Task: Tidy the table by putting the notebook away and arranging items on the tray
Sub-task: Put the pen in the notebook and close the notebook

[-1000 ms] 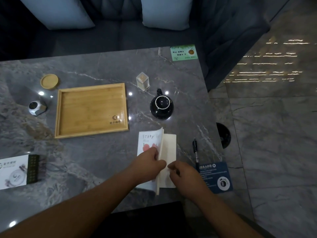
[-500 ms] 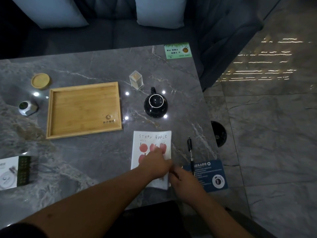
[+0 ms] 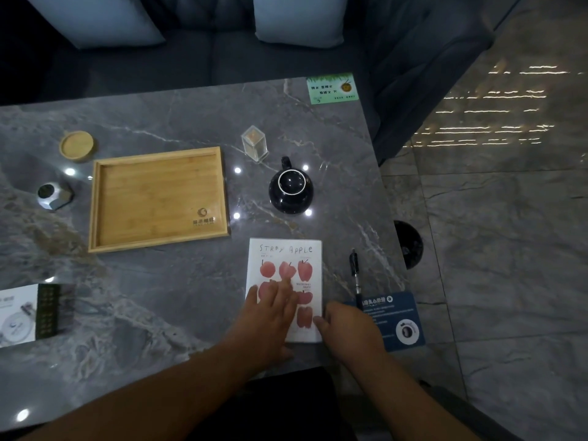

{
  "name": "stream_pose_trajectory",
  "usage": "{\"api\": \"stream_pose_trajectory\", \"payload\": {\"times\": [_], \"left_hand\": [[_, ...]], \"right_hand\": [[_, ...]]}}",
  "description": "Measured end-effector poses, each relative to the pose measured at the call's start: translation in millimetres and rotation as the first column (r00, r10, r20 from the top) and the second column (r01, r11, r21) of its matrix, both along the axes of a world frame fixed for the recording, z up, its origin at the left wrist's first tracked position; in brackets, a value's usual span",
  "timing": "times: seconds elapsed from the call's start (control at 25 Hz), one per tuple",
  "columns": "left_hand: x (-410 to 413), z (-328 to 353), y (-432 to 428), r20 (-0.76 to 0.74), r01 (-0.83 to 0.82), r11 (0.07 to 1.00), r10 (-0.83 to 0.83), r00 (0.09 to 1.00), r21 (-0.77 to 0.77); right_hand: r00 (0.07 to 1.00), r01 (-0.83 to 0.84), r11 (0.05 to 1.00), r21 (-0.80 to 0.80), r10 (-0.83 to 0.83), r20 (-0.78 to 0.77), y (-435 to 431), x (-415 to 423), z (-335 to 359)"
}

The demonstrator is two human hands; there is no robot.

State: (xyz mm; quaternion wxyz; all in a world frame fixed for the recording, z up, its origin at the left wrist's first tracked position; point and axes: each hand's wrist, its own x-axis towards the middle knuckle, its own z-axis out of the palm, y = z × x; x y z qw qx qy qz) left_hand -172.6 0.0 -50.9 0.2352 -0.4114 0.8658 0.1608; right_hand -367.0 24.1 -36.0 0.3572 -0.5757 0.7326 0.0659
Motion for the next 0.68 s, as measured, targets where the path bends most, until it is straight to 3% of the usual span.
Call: {"api": "stream_pose_trajectory", "payload": {"times": [0.12,0.32,0.52,0.68], "left_hand": [[-5,2,3,-0.039,-0.023,1.0,0.023,0.999,0.011],[4,13,8,-0.145,0.077,0.997,-0.075,0.987,0.012],[24,20,-2,-0.234,-0.139,0.956,0.202,0.951,0.26],[27,23,-7,-0.226,-0.114,0.968,0.165,0.96,0.226]], "right_hand": [[1.0,-0.011,0.998,-0.067,0.009,-0.028,-1,-5,5],[0.956,0.292,0.945,-0.143,-0.293,0.019,-3,-32,11],[0.936,0.353,0.933,-0.072,-0.351,0.037,1,-44,4],[0.94,0.34,0.938,-0.067,-0.341,-0.012,0,-49,-4]]}}
